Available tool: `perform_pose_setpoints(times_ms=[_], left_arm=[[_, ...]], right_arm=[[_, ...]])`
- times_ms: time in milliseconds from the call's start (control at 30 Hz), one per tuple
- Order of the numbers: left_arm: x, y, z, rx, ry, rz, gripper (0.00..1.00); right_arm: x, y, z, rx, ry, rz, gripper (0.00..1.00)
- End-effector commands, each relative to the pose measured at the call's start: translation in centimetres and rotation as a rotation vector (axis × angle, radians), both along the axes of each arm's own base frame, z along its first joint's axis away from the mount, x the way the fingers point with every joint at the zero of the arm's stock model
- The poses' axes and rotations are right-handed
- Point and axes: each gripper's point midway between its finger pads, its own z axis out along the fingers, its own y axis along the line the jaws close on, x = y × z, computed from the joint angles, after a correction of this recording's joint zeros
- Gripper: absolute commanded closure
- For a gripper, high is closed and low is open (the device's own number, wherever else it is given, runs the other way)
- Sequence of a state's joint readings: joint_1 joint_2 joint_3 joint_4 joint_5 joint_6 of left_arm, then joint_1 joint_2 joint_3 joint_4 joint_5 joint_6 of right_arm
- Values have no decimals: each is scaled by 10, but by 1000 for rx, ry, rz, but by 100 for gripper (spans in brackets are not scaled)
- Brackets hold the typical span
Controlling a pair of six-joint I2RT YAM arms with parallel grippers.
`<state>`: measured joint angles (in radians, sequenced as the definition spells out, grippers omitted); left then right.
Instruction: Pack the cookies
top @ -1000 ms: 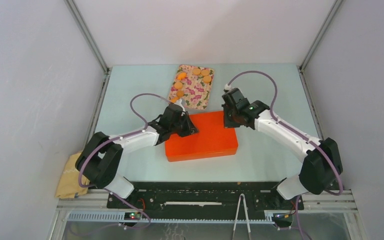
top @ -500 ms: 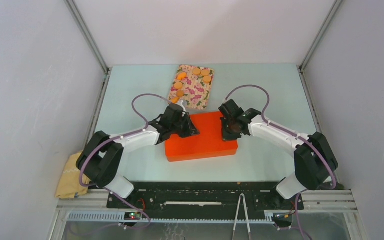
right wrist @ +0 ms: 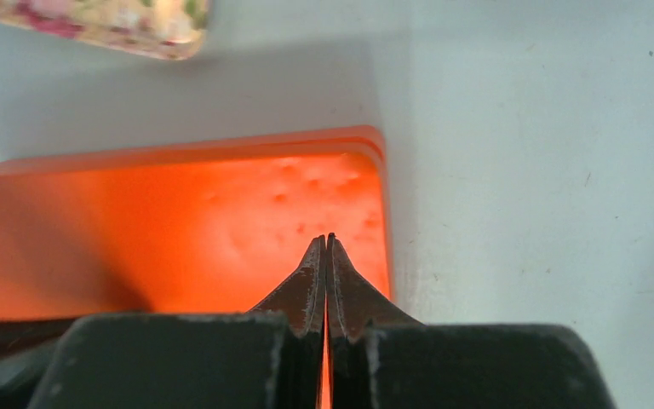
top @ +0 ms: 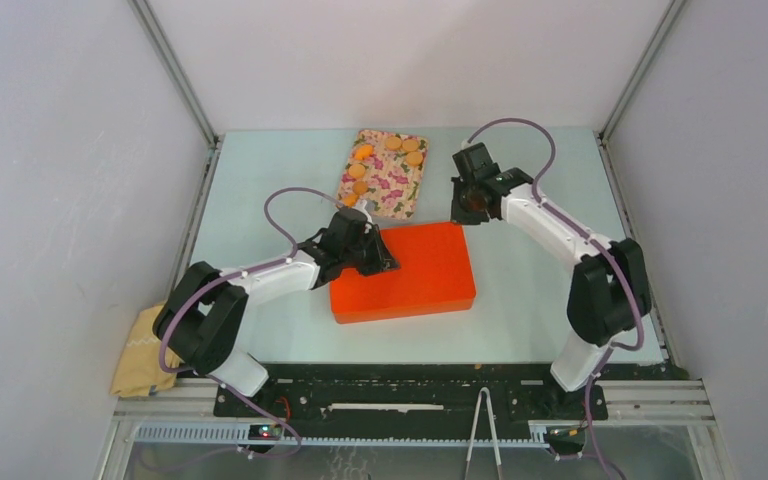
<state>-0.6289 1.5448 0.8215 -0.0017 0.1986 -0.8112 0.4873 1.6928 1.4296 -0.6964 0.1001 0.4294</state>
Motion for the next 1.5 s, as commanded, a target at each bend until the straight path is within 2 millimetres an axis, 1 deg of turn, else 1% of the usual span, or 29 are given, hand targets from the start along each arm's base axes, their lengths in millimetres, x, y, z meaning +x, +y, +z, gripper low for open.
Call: perform_pose_setpoints(times_ms=[0,100,167,233,267,300,400,467,500,533,633,733,833,900,933,1000,1100,1300,1333,1367,1467], left_arm=[[-32,28,-51,182,154,-29,100],[-31,27,-50,183,154,-32,100],[-30,27,-50,183,152,-32,100],[-30,27,-49,183,150,-34,100],[-29,27,-48,182,147,-34,100],[-29,27,-46,182,143,-34,100],[-25,29,-38,193,112,-29,100],[-18,34,-24,209,64,-7,100],[-13,37,-13,221,27,9,100],[-7,41,4,226,-26,27,100],[8,57,51,260,-168,93,100],[17,76,96,281,-293,168,98],[20,96,127,306,-378,249,94],[21,111,140,322,-423,309,88],[20,116,145,324,-438,330,84],[18,128,149,337,-460,376,78],[15,139,151,360,-474,409,76],[13,142,151,369,-473,419,76],[13,142,152,368,-474,419,76],[14,142,152,369,-473,419,76],[14,143,153,369,-476,420,76]], right_arm=[[5,-10,-38,-48,81,7,100],[-1,-16,-72,-45,159,-4,100],[-6,-18,-92,-39,213,-7,100],[-6,-19,-100,-45,233,-14,100],[-6,-19,-100,-42,232,-16,100],[-3,-18,-96,-33,218,-14,100],[6,-13,-68,-5,125,-12,100],[12,-10,-45,4,49,-10,100],[13,-9,-32,5,8,-8,100],[14,-8,-19,2,-34,-5,100],[11,-8,11,-19,-123,-5,100],[4,-8,32,-37,-180,-1,99],[-2,-14,44,-74,-214,-18,98],[-5,-21,49,-94,-230,-37,98],[-6,-25,48,-101,-231,-43,98],[-8,-32,48,-118,-235,-61,98],[-11,-39,44,-120,-228,-76,98],[-11,-45,37,-127,-211,-95,98],[-11,-47,34,-136,-207,-99,98],[-11,-49,29,-149,-198,-97,100],[-12,-53,22,-170,-181,-107,100]])
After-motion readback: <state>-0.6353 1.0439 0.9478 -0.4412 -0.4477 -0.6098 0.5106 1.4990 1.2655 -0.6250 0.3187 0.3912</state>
